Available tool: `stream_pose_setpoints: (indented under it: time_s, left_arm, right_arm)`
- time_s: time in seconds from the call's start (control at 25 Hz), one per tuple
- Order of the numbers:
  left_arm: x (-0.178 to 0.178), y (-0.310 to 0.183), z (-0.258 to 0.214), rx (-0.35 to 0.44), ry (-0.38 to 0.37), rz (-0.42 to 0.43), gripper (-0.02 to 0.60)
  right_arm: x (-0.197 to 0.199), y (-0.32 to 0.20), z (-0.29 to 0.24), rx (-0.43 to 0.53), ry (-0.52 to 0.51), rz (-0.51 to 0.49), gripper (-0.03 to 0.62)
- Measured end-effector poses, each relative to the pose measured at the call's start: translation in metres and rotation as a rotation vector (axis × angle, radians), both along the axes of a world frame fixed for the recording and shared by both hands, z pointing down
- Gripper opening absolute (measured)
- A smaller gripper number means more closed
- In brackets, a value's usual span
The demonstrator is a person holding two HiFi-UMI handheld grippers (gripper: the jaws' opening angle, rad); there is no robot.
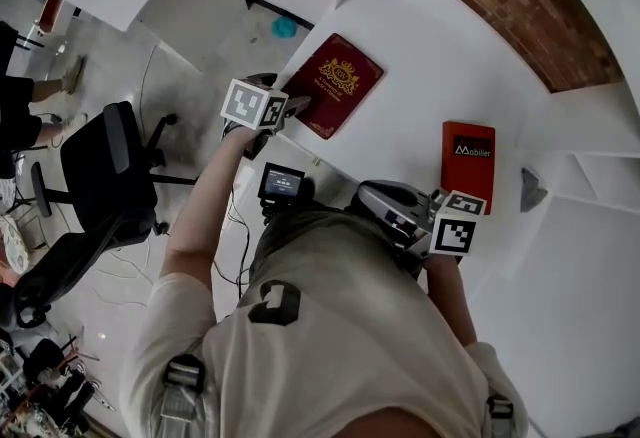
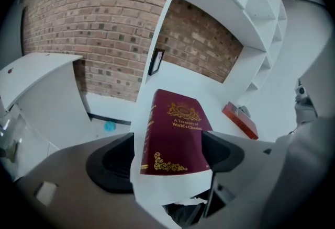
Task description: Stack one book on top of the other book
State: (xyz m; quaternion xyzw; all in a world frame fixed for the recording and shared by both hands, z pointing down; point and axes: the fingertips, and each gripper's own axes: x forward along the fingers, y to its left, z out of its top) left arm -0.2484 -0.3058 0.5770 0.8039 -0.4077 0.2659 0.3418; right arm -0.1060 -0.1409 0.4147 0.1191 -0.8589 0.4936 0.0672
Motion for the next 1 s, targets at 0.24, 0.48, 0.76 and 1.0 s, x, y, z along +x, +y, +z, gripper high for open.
stream_pose_setpoints:
  time_s: [0.24, 0.48, 0.76, 1.0]
  left_arm:
    - [0.007, -0.009, 0.045, -0.134, -0.076, -0.023, 0.413]
    - [-0.004, -0.008, 0.056, -0.212, 0.071, -0.169, 0.443]
    - [-0.012, -0.006, 0.057, -0.191, 0.094, -0.212, 0.443]
    - [-0.041, 0.007, 0.064, -0.254, 0.225, -0.279, 0.445]
  right_arm:
    - [0.016, -0.013, 0.001, 0.004, -0.025, -0.058, 0.008]
    - [0.025, -0.028, 0.004, -0.022, -0.044, -0.087, 0.008]
    - [0.011, -0.034, 0.004, 0.019, 0.000, -0.161, 0.008]
    - [-0.007, -0.032, 0.007, 0.020, 0.020, -0.219, 0.008]
